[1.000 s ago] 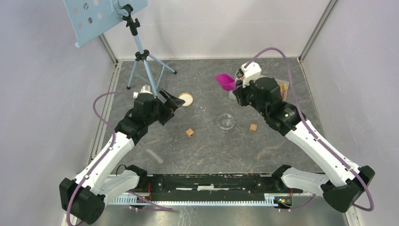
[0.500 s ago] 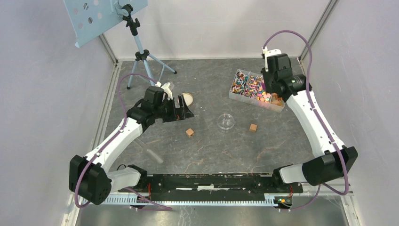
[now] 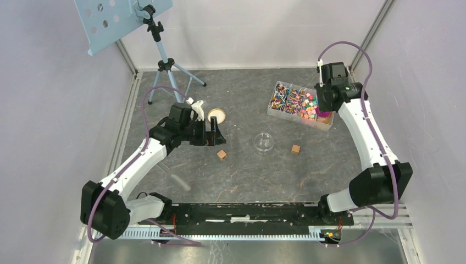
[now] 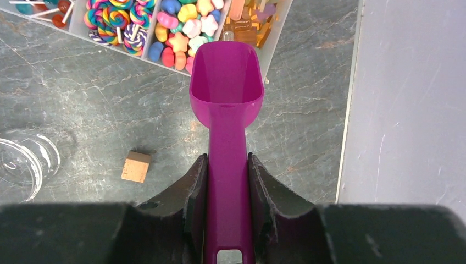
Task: Pack the candies
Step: Scoop the fake candies from the storage box.
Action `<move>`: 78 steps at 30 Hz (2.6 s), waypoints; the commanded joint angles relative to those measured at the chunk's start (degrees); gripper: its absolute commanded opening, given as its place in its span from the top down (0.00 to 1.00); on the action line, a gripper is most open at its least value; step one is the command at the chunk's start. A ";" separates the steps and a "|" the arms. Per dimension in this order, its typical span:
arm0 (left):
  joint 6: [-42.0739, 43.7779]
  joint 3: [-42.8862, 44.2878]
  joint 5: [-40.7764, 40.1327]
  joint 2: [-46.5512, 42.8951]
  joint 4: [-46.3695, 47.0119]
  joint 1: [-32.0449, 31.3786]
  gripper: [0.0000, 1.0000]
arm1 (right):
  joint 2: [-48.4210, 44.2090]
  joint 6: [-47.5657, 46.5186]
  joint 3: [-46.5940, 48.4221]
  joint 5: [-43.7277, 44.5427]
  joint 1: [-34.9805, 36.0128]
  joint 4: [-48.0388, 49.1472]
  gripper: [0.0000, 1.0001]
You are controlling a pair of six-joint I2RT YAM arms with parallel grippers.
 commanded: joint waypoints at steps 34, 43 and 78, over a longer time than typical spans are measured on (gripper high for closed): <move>-8.92 51.32 -13.59 60.34 31.75 -12.70 0.43 | -3.02 -0.28 -1.48 0.04 -2.18 -2.63 1.00; -8.71 60.90 -21.27 69.12 23.66 -14.55 0.48 | -5.04 -0.48 -3.30 1.68 -2.13 -1.94 1.00; -1.86 62.01 -16.87 71.81 21.31 -15.71 0.98 | 3.66 -0.46 -2.57 -1.71 -5.33 1.11 1.00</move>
